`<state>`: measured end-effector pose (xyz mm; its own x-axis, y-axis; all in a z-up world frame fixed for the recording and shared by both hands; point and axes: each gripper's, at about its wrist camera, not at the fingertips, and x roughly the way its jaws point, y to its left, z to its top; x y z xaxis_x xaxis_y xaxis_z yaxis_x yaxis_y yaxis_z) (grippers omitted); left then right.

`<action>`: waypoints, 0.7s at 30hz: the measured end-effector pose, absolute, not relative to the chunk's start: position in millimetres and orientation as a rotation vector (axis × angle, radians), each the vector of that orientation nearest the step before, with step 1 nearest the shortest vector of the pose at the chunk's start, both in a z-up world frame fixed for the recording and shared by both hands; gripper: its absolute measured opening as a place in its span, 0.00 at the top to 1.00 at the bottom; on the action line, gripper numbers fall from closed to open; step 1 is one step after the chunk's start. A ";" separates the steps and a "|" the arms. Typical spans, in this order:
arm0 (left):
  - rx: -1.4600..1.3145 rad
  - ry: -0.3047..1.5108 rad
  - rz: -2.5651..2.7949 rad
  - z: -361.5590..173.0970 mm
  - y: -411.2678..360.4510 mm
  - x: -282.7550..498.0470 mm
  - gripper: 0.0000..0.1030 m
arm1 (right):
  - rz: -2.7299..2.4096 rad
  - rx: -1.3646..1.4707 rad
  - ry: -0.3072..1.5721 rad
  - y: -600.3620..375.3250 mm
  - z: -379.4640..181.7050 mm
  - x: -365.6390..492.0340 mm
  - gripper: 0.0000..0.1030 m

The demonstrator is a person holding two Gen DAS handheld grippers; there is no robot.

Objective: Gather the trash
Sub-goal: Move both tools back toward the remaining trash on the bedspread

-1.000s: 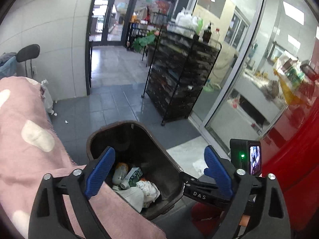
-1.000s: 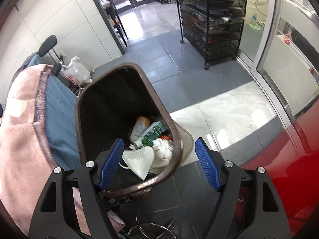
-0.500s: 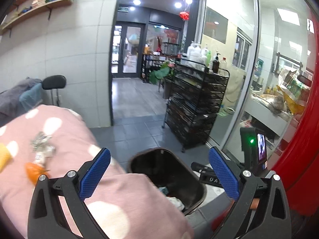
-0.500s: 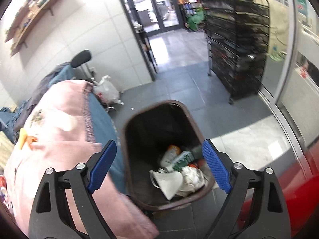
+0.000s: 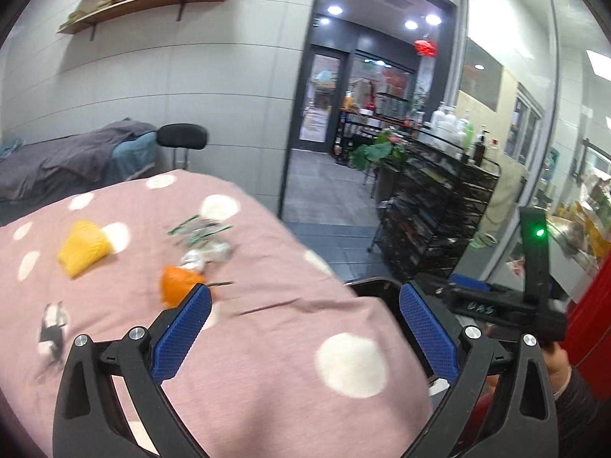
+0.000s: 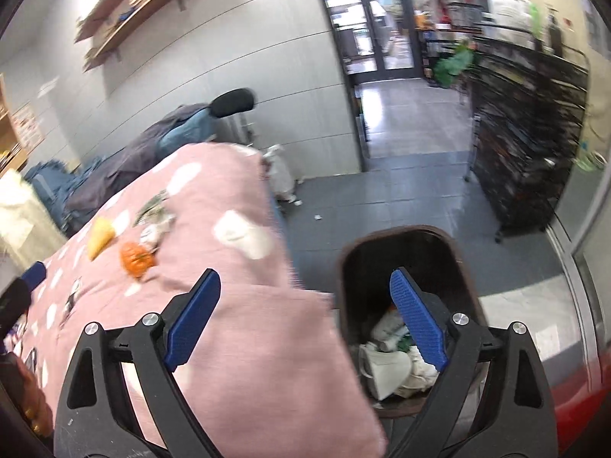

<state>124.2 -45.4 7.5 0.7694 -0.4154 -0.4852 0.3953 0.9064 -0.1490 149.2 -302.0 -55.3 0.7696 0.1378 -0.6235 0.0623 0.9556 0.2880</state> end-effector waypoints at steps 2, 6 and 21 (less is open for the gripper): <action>-0.044 0.549 -0.396 4.1 -26.0 125.1 0.06 | 0.087 0.277 0.698 -285.1 -50.5 153.5 0.13; -0.053 0.584 -0.294 -7.2 15.0 129.3 0.06 | 0.208 0.226 0.737 -248.1 -44.3 166.3 0.12; -0.078 0.691 -0.082 -29.1 125.5 171.8 0.06 | 0.461 -0.066 0.845 -104.6 -40.4 219.7 0.12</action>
